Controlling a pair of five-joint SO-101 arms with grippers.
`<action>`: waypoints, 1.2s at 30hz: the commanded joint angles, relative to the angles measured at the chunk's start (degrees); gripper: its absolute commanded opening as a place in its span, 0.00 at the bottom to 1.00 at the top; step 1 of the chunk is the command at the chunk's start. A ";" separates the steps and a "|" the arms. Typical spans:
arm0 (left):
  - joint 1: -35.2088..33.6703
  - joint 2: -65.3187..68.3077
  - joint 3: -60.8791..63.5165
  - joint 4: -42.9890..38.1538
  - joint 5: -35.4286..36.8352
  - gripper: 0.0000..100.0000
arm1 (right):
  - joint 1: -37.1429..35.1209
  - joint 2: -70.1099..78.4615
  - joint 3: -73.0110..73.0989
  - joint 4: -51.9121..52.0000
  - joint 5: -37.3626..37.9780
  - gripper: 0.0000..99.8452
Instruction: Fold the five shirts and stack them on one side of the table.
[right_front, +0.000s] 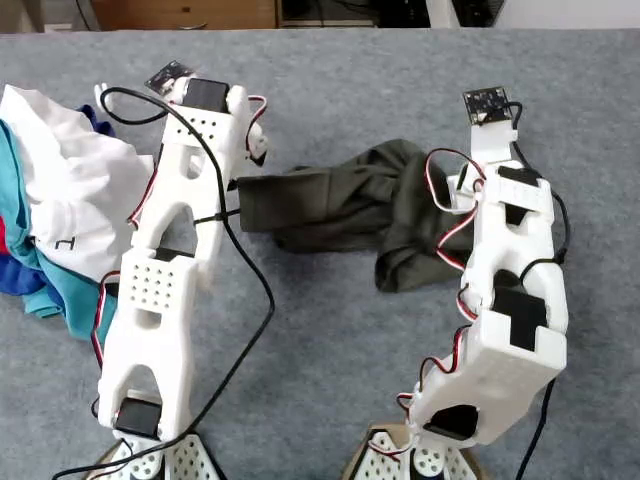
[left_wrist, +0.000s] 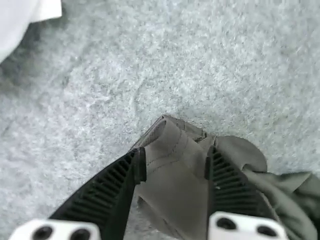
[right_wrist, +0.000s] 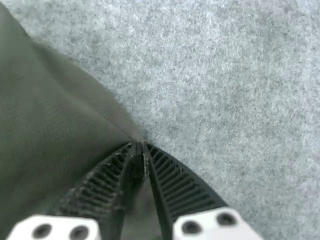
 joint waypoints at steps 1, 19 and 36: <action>0.26 1.01 -1.23 0.62 2.37 0.21 | 0.57 -0.40 -0.66 -1.14 -0.70 0.02; 0.18 3.38 -4.92 0.53 -5.01 0.02 | 0.57 -0.40 -0.66 -1.14 -0.70 0.02; -3.34 -16.48 -15.03 0.70 -20.22 0.02 | 0.48 -6.29 -0.66 5.36 -0.70 0.16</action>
